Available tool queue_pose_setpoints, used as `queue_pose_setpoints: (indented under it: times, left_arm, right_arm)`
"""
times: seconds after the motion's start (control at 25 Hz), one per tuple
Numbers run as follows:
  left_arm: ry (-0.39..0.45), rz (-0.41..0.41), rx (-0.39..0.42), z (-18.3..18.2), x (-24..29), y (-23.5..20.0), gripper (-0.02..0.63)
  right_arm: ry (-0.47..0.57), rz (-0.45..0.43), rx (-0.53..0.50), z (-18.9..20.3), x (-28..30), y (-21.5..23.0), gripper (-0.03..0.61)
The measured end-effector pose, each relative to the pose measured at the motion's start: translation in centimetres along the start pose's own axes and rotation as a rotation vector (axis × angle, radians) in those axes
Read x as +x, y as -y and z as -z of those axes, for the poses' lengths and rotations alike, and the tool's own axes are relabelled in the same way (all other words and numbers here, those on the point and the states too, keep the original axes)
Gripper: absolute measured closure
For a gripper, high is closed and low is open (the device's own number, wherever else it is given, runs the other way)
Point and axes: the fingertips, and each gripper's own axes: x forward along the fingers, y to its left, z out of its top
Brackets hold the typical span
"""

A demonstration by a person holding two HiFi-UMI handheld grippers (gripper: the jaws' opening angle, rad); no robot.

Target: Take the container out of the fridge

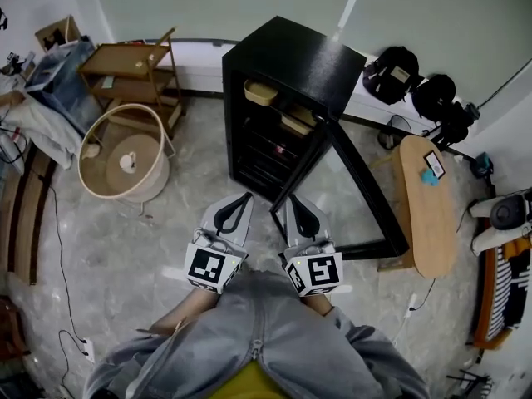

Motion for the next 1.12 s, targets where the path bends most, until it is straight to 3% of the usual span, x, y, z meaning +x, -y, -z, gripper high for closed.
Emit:
queue_pose_setpoints:
  times: [0.24,0.44,0.76,1.12]
  left_arm:
    - [-0.011,-0.016,-0.05,0.8,2.1,-2.8,0.615]
    - [-0.005,-0.045,-0.039,1.3,4.4,-5.7,0.615]
    - [-0.004,-0.05,-0.012,0.5,11.5,-11.9,0.615]
    - [-0.026,-0.056,-0.035,2.7,18.7,-16.7,0.615]
  right_arm:
    - [-0.019,-0.019,-0.016,-0.1,3.8,0.6,0.58]
    - [-0.01,-0.045,-0.018,0.6,7.9,1.5,0.58]
    - [0.006,-0.086,-0.073,0.1,17.8,4.6,0.58]
    - [-0.062,-0.102,-0.074,3.2,25.2,7.9,0.58]
